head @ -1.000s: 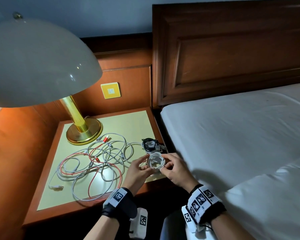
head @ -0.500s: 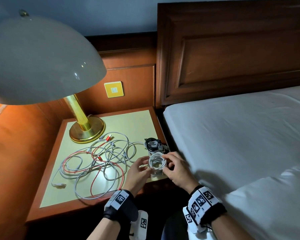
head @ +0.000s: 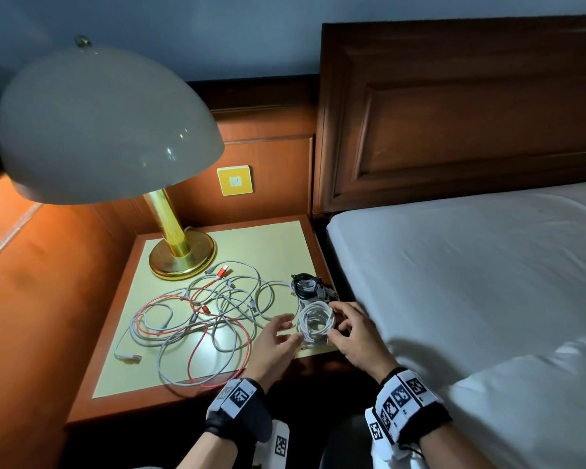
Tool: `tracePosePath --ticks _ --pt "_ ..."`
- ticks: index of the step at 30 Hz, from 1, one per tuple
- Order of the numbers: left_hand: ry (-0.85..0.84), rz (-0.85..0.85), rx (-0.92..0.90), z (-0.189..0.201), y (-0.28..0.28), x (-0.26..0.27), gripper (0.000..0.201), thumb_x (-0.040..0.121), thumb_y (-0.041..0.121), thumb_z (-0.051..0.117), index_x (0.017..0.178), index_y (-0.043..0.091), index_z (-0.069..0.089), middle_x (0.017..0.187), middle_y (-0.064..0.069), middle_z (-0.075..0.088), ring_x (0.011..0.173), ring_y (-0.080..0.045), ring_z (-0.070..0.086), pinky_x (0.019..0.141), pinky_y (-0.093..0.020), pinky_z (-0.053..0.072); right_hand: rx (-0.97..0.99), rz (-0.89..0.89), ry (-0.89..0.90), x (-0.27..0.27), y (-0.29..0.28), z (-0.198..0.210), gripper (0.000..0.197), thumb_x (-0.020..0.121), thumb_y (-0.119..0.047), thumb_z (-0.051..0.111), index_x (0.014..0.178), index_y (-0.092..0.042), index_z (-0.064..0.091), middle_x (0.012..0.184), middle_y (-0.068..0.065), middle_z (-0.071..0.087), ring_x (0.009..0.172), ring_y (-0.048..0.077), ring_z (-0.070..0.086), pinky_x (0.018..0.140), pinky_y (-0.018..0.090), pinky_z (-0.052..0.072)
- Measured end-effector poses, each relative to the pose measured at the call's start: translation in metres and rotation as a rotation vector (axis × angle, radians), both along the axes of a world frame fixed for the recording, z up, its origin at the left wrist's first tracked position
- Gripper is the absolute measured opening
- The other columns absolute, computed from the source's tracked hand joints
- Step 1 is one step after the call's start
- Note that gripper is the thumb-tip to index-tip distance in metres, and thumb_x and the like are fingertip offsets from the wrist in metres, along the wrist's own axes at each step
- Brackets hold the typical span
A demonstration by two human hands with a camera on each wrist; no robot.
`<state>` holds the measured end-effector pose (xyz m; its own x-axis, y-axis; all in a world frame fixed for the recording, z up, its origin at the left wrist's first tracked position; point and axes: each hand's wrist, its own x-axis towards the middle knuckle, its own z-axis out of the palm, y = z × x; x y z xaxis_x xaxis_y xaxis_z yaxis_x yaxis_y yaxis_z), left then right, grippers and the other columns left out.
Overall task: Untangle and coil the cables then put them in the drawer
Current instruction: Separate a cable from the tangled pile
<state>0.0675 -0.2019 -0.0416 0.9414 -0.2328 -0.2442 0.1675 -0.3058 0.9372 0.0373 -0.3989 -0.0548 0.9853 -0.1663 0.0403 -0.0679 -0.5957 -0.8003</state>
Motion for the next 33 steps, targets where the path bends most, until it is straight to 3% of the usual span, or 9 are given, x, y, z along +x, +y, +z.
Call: tracePosePath --ticks 4,8,10,13,17,21,24,28,33 --pt "-0.053 -0.031 0.033 0.000 0.014 -0.008 0.052 0.076 0.040 0.066 0.127 0.029 0.061 0.121 0.007 0.062 0.109 -0.012 0.065 0.090 -0.041 0.059 -0.008 -0.031 0.000 -0.004 -0.001 0.004 0.047 0.085 -0.017 0.069 0.131 -0.022 0.061 0.117 -0.011 0.053 0.086 0.007 0.063 0.088 0.033 0.055" --pt "-0.065 -0.042 0.097 -0.001 0.038 -0.020 0.046 0.083 0.035 0.066 0.128 0.029 0.060 0.121 0.008 0.061 0.106 -0.011 0.065 0.090 -0.039 0.059 -0.024 -0.056 -0.056 -0.011 0.004 0.013 0.042 0.086 -0.017 0.068 0.127 -0.022 0.062 0.112 -0.011 0.055 0.085 0.009 0.064 0.087 0.034 0.055" --pt "-0.090 -0.032 0.127 0.000 0.053 -0.026 0.043 0.087 0.031 0.067 0.129 0.029 0.059 0.121 0.007 0.061 0.105 -0.010 0.065 0.090 -0.036 0.058 -0.021 -0.045 -0.119 -0.015 0.012 0.020 0.037 0.086 -0.012 0.068 0.122 -0.020 0.065 0.110 -0.010 0.057 0.081 0.008 0.063 0.085 0.029 0.055" --pt "-0.152 0.001 0.182 0.004 0.075 -0.034 0.043 0.091 0.022 0.067 0.133 0.023 0.058 0.123 0.003 0.061 0.108 -0.010 0.062 0.092 -0.027 0.053 -0.020 0.014 -0.201 -0.023 0.035 0.029 0.034 0.086 -0.004 0.067 0.116 -0.018 0.067 0.109 -0.006 0.061 0.088 0.004 0.060 0.077 0.004 0.045" --pt "-0.265 0.054 0.260 0.013 0.103 -0.045 0.042 0.092 0.021 0.066 0.133 0.021 0.058 0.126 0.007 0.059 0.111 -0.009 0.059 0.096 -0.026 0.048 0.002 0.159 -0.160 -0.023 0.066 0.026 0.035 0.085 -0.007 0.067 0.118 -0.018 0.066 0.113 -0.007 0.059 0.085 0.006 0.059 0.080 0.018 0.051" --pt "-0.317 0.137 0.298 0.016 0.131 -0.050 0.041 0.092 0.017 0.066 0.132 0.023 0.057 0.126 0.009 0.056 0.109 -0.008 0.057 0.090 -0.017 0.041 -0.063 0.240 -0.048 -0.017 0.094 0.024 0.035 0.089 -0.016 0.067 0.124 -0.021 0.062 0.116 -0.012 0.054 0.091 0.008 0.059 0.078 0.005 0.040" --pt "-0.308 0.173 0.355 0.013 0.150 -0.049 0.045 0.093 0.017 0.065 0.136 0.019 0.055 0.129 0.006 0.055 0.112 -0.007 0.053 0.089 -0.008 0.035 -0.092 0.284 0.026 -0.009 0.114 0.020 0.038 0.090 -0.018 0.066 0.127 -0.020 0.060 0.119 -0.010 0.052 0.092 0.009 0.058 0.081 0.010 0.039" --pt "-0.267 0.173 0.430 0.002 0.166 -0.041 0.049 0.091 0.019 0.065 0.139 0.016 0.052 0.132 -0.001 0.055 0.118 -0.011 0.051 0.100 -0.020 0.035 -0.161 0.343 0.111 0.004 0.137 0.012 0.043 0.091 -0.017 0.064 0.133 -0.019 0.056 0.122 -0.008 0.050 0.095 0.011 0.053 0.088 0.017 0.038" --pt "-0.159 0.077 0.618 -0.011 0.171 -0.032 0.056 0.089 0.023 0.064 0.141 0.026 0.046 0.130 -0.001 0.054 0.123 -0.021 0.051 0.105 -0.037 0.045 -0.294 0.424 0.207 0.014 0.157 -0.004 0.052 0.090 -0.019 0.060 0.140 -0.019 0.047 0.135 0.000 0.048 0.122 0.022 0.051 0.106 0.035 0.043"
